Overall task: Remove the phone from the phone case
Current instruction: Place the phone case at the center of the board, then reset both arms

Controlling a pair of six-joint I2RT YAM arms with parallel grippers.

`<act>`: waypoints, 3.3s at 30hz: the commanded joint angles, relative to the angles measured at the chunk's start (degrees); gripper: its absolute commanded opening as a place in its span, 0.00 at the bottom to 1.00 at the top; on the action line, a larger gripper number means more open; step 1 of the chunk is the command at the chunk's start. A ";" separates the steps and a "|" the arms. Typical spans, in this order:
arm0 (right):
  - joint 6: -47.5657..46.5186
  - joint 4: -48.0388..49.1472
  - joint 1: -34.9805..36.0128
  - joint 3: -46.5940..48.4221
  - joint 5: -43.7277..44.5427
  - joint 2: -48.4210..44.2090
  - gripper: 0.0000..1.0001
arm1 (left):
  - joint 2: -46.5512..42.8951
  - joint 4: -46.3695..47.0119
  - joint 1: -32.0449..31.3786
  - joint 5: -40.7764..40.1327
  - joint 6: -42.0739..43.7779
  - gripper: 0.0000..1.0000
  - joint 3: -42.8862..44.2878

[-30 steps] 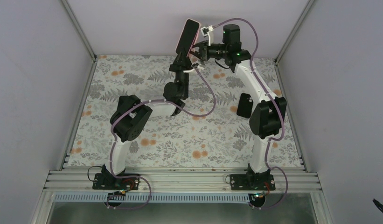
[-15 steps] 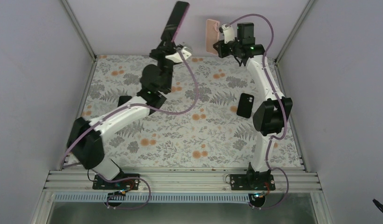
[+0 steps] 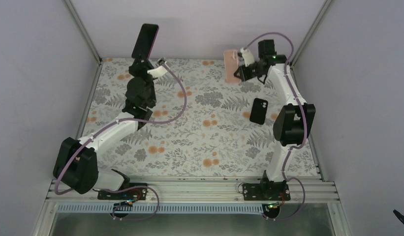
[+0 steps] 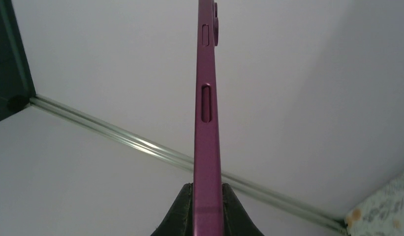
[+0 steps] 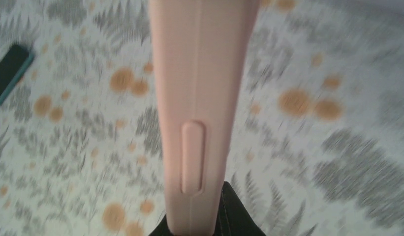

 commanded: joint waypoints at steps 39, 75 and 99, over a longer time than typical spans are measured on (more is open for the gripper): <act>0.03 -10.33 -5.69 -17.95 -7.18 12.68 0.20 | 26.94 18.32 -3.14 -2.50 4.56 0.03 -29.56; -13.27 -17.79 -5.50 -10.58 16.08 -21.31 1.00 | -0.92 -98.92 -15.68 42.82 -33.27 1.00 6.75; 2.02 41.47 -5.61 -64.91 15.83 -72.17 1.00 | -24.67 -65.03 20.66 47.49 -48.40 1.00 11.90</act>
